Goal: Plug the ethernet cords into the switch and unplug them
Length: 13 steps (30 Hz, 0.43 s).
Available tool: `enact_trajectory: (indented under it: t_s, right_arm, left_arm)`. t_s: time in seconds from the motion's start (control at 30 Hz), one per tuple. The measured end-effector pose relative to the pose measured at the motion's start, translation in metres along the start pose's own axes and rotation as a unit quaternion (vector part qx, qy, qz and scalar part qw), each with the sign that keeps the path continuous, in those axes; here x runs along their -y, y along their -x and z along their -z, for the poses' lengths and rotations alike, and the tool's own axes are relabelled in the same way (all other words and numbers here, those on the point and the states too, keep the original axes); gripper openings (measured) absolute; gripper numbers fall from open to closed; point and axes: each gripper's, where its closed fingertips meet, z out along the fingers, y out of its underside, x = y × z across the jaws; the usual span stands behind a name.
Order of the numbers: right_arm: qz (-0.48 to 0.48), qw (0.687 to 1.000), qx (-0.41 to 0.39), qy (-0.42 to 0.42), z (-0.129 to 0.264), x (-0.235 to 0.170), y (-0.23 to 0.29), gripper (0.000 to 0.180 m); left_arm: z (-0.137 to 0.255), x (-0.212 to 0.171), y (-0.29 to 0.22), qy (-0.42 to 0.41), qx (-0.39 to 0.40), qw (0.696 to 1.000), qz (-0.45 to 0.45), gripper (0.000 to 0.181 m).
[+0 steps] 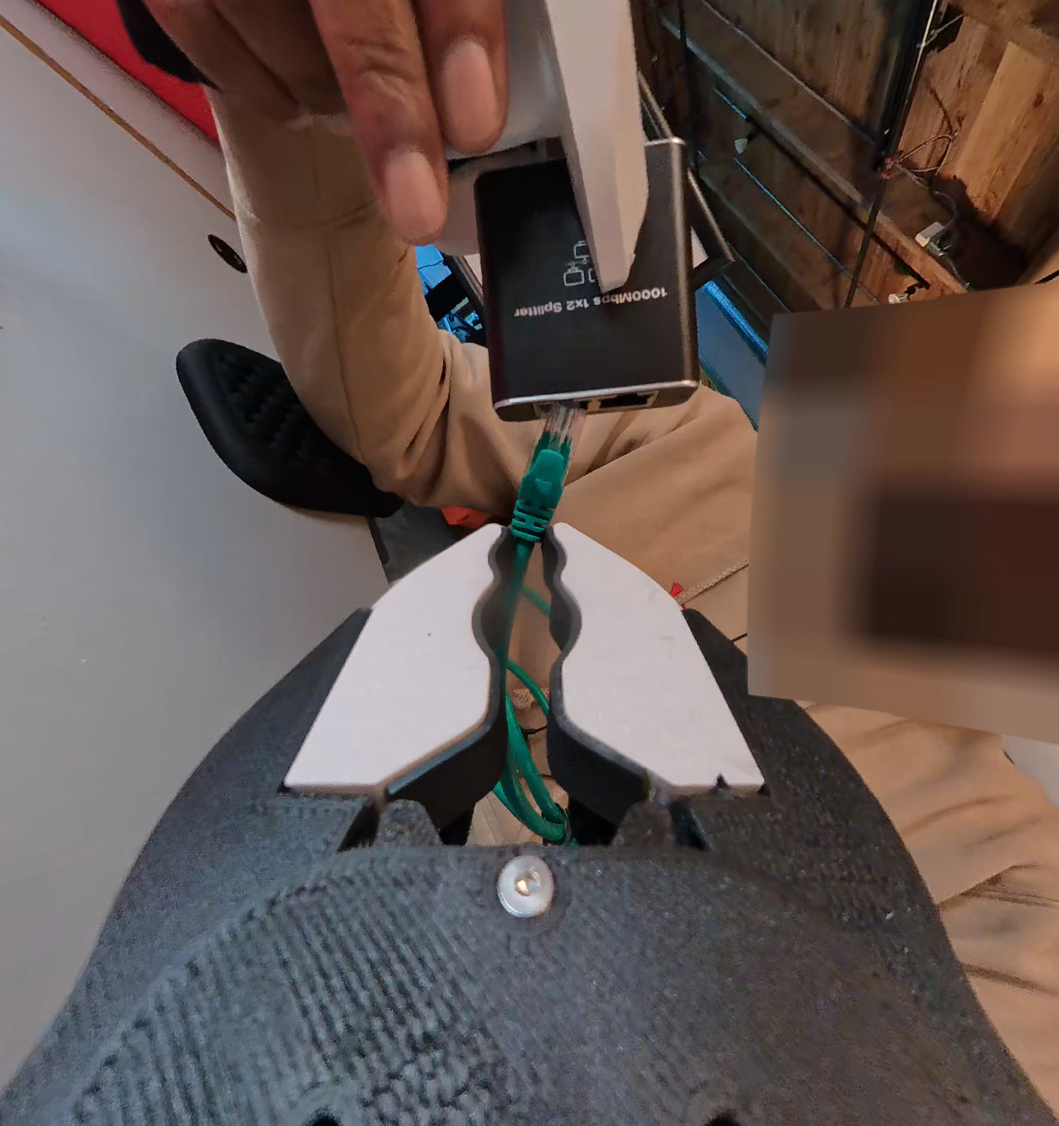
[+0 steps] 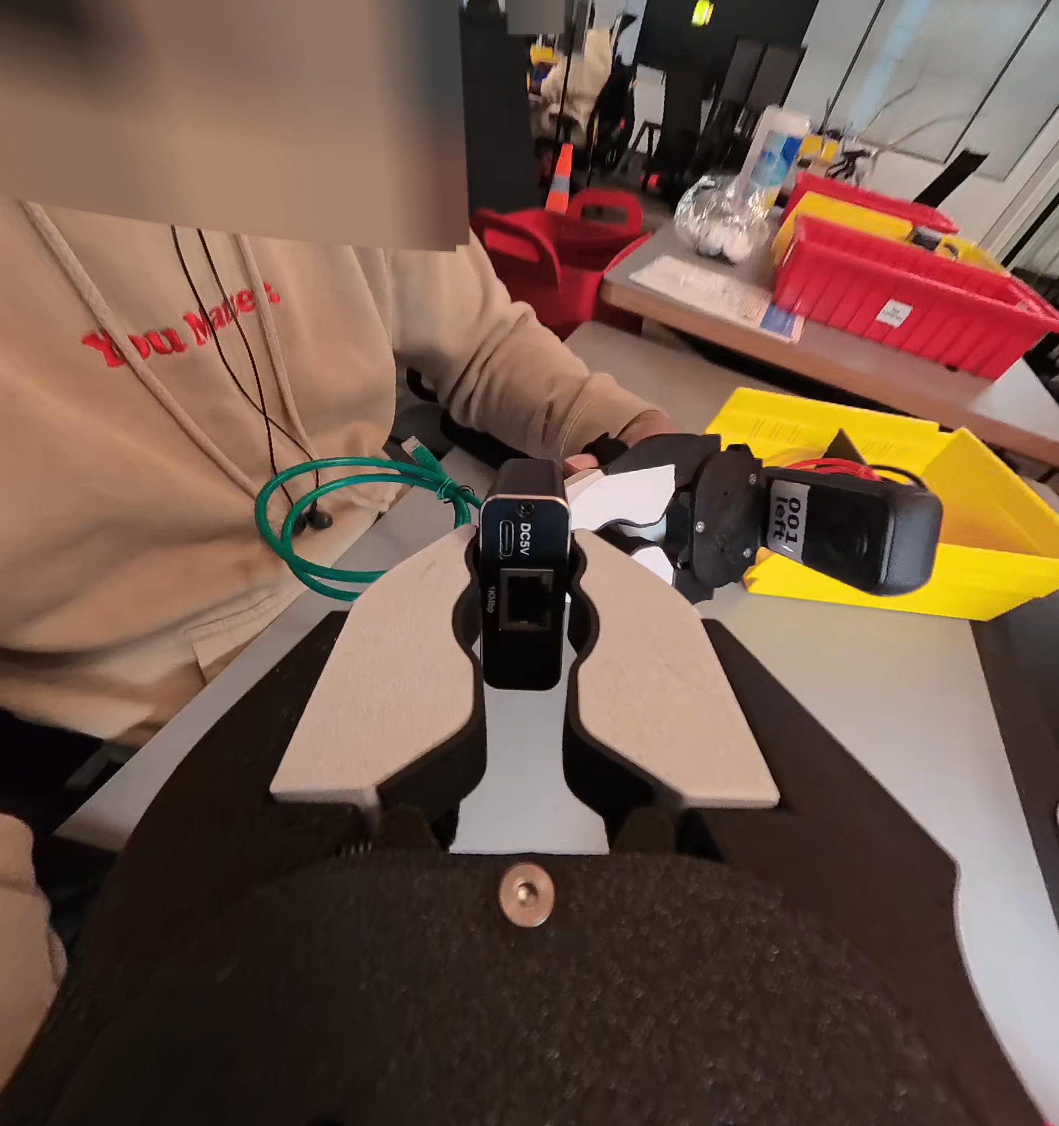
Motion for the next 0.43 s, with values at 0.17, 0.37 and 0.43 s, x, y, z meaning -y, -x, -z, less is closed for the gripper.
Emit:
enact_trajectory:
  t_s: [0.17,0.37,0.43]
  right_arm:
    - [-0.018,0.999,0.022,0.02,-0.002,-0.007,0.006,0.023]
    - [-0.012,0.999,0.02,0.037,-0.003,-0.008,0.007,0.024]
    - [-0.005,0.999,0.027,0.039,-0.006,-0.007,0.009,0.024]
  left_arm:
    - [-0.003,-0.007,0.006,0.018,0.007,1.0,0.009,0.009]
    - [-0.002,-0.008,0.005,0.021,-0.007,1.0,0.019,0.009]
    - [-0.004,-0.011,0.005,0.029,-0.009,0.999,0.019,0.008]
